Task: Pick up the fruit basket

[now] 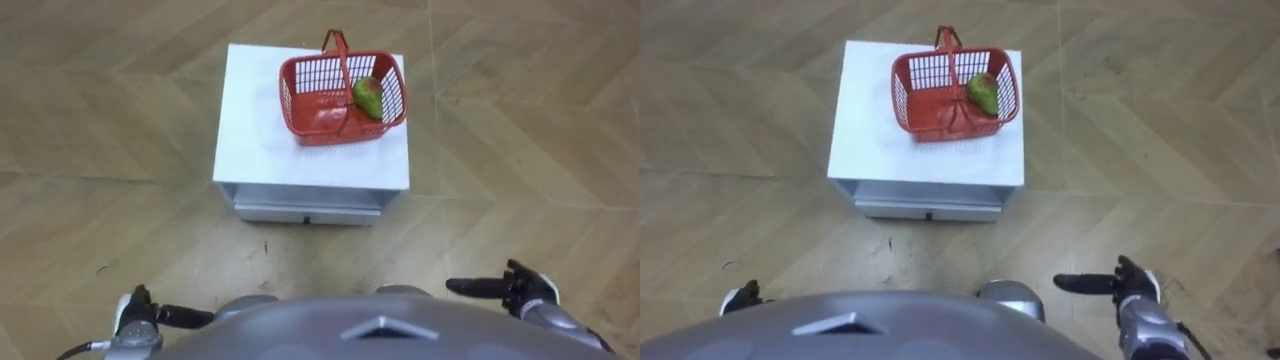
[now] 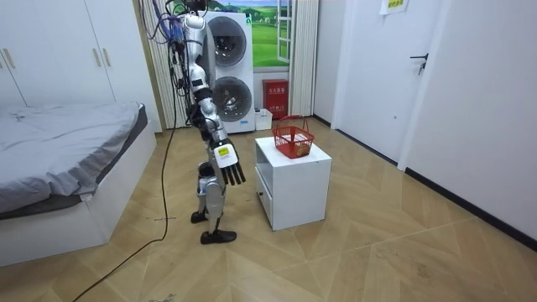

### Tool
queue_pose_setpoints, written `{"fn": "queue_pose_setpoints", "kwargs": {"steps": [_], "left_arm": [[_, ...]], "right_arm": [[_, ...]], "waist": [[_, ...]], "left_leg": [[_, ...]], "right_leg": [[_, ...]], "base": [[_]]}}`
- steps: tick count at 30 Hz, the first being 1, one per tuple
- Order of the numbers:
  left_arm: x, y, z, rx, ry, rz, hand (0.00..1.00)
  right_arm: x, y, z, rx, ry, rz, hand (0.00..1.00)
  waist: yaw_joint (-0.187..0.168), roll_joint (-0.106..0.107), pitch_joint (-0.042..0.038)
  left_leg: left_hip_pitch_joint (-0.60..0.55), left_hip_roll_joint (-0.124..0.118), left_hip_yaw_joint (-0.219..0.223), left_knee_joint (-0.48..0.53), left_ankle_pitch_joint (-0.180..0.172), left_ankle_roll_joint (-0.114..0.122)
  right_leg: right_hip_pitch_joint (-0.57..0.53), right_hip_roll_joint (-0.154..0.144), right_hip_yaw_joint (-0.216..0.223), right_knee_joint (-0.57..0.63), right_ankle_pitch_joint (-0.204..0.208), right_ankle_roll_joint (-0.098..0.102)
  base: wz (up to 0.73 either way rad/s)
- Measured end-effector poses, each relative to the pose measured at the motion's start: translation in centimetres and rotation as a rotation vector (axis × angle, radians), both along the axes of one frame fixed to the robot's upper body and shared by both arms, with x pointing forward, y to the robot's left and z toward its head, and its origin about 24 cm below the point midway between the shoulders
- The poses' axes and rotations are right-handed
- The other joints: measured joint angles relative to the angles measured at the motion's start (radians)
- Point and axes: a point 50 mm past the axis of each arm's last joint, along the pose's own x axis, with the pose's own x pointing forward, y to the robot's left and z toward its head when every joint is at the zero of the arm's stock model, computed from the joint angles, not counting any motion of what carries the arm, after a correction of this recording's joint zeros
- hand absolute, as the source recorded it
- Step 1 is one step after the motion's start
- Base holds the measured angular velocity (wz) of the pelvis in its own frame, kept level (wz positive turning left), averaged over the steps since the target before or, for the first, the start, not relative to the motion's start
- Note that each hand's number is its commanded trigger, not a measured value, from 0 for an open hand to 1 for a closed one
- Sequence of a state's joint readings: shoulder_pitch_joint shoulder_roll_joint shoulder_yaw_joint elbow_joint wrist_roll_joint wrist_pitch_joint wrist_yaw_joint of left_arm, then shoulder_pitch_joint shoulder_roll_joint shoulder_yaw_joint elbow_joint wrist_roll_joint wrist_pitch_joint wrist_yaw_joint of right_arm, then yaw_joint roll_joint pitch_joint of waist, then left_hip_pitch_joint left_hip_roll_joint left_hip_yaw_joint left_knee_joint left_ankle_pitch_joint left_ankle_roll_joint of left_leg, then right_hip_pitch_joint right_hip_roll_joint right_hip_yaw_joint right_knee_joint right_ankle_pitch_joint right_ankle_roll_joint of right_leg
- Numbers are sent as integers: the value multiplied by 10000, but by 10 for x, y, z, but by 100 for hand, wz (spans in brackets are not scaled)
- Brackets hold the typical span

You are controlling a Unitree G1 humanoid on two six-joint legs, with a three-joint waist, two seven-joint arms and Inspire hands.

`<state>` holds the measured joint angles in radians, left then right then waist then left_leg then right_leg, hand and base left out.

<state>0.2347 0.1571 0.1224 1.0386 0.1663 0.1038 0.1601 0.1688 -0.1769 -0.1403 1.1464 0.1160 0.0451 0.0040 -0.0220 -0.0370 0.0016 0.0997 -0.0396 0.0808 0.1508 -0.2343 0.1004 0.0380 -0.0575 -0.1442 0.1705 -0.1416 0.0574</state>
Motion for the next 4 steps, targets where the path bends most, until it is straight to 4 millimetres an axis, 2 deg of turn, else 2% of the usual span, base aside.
{"fn": "queue_pose_setpoints", "kwargs": {"steps": [4], "left_arm": [[-3,-4,-2,-109,227,-45,0]], "right_arm": [[-9,13,-5,508,389,-99,0]], "waist": [[-9,19,2]], "left_leg": [[2,11,5,4,-9,-11]], "right_leg": [[-5,17,34,-3,0,0]], "base": [[0]]}}
